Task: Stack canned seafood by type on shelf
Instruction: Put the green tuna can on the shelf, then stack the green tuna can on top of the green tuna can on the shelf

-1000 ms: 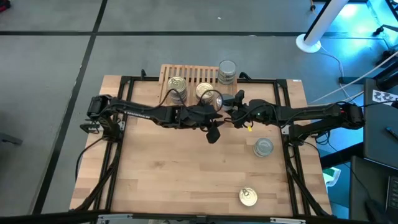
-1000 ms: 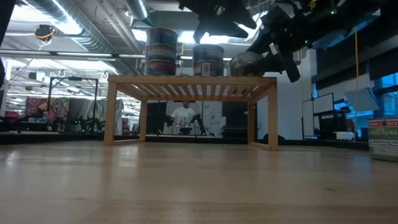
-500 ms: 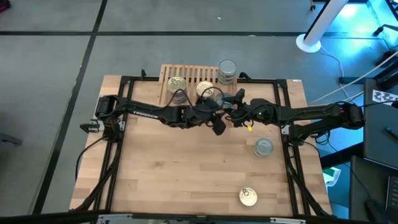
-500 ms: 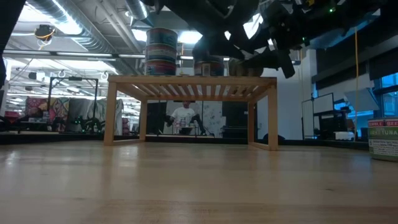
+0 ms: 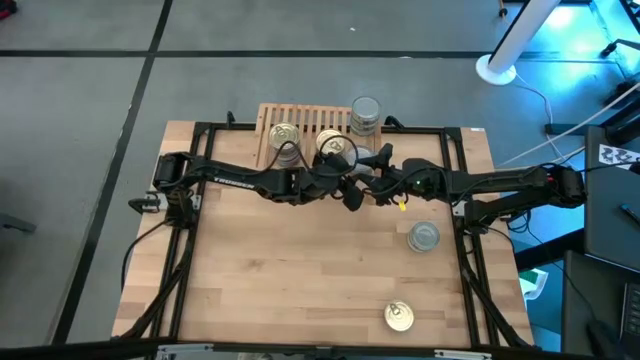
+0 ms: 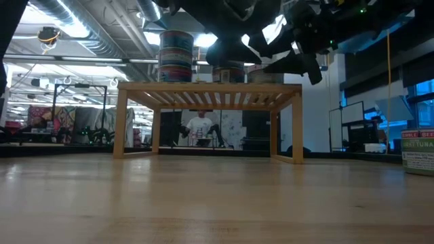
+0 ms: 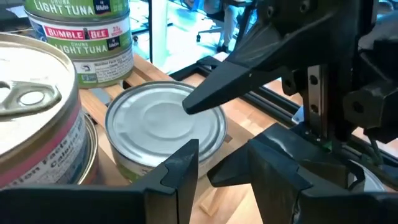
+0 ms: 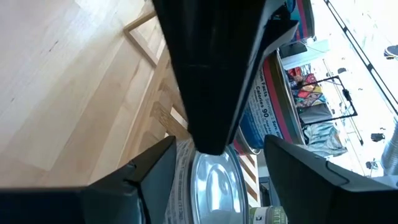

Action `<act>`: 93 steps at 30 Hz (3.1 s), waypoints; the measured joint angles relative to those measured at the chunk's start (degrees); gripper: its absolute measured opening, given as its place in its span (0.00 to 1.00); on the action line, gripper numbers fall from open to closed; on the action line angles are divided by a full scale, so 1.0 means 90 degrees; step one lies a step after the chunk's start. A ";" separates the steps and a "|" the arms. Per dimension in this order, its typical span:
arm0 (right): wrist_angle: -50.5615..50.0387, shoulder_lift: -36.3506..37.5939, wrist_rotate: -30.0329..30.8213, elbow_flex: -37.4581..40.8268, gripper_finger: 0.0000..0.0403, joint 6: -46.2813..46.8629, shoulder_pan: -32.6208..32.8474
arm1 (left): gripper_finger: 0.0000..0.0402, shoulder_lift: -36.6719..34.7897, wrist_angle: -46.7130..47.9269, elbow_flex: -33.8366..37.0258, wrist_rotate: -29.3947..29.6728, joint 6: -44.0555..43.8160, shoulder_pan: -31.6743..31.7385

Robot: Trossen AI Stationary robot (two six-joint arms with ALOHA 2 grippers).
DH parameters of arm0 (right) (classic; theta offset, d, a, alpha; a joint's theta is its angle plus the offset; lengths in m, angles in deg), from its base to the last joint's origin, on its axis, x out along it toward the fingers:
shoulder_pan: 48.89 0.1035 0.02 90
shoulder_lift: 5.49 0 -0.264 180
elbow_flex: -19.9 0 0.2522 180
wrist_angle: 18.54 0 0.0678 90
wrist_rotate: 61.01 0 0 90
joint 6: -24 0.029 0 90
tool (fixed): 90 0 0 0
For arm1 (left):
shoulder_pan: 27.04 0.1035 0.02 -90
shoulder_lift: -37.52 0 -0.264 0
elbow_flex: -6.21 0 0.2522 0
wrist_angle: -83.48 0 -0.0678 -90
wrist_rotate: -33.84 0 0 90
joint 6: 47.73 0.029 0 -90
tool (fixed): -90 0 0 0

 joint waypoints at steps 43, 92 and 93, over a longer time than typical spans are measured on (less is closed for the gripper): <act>-0.4068 0.1428 0.2189 0.0000 0.60 0.6923 0.5781 | 0.33 -0.0007 -0.0306 0.0000 -0.0593 0.1430 -0.1525; -0.7708 0.0007 0.0692 -0.0136 0.60 1.1452 0.5948 | 0.33 -0.0007 -0.0308 0.0000 -0.0589 0.1416 -0.1503; -0.7702 0.0005 0.0807 -0.0136 0.60 1.1414 0.5946 | 0.33 -0.0007 -0.0309 -0.0001 -0.0589 0.1416 -0.1503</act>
